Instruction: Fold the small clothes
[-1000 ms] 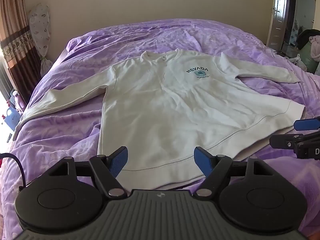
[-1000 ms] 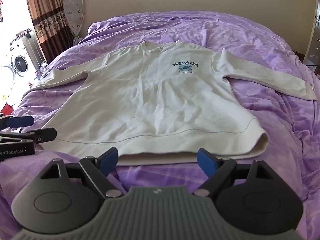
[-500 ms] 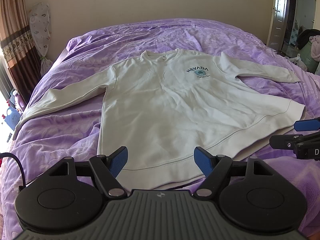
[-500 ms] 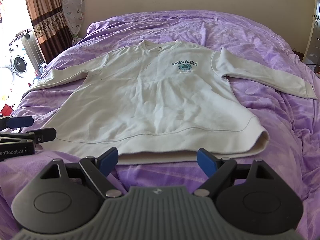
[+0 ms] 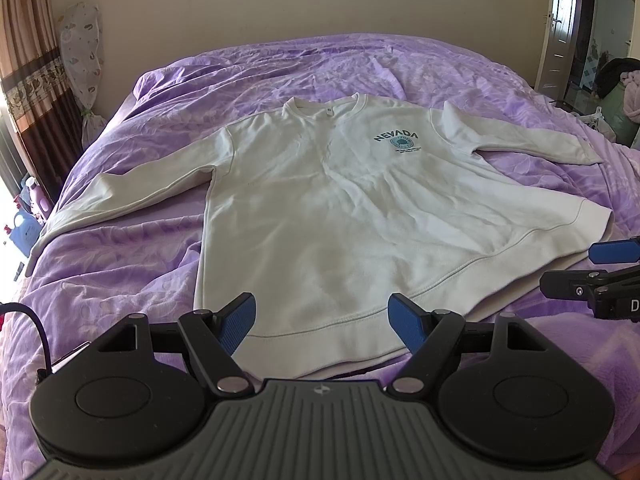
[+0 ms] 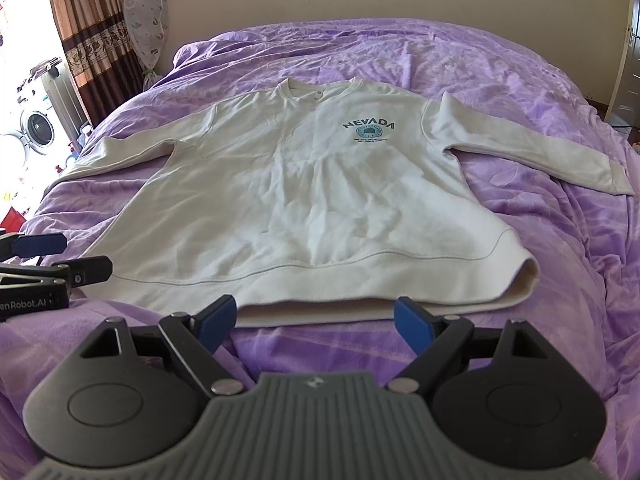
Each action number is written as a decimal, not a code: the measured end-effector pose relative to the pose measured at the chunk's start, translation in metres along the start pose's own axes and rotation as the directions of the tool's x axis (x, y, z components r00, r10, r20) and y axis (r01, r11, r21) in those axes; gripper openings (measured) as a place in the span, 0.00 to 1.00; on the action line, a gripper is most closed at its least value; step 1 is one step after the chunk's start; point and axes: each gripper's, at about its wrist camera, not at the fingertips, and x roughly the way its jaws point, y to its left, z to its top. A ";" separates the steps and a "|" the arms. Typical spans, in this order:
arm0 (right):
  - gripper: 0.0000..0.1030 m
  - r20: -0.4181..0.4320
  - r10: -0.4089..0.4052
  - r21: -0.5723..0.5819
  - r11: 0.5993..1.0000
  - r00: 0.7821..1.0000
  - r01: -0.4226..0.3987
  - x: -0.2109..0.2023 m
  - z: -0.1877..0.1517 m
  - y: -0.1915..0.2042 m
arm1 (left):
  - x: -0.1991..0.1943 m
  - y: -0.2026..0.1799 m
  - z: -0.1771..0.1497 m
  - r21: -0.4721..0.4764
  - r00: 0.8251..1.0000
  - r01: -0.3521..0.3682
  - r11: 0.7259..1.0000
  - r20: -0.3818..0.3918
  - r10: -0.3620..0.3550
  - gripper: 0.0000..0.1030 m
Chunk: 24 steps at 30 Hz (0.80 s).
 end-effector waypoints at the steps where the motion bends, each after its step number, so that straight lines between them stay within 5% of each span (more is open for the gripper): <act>1: 0.80 0.000 0.000 0.000 1.000 1.000 0.000 0.000 0.000 0.000 | 0.000 0.000 0.000 0.000 1.000 0.000 1.000 0.000 0.000 0.86; 24: 0.80 -0.007 0.002 0.002 1.000 1.000 -0.002 0.002 -0.003 0.001 | 0.000 0.000 0.000 -0.001 1.000 0.001 1.000 -0.005 -0.001 0.86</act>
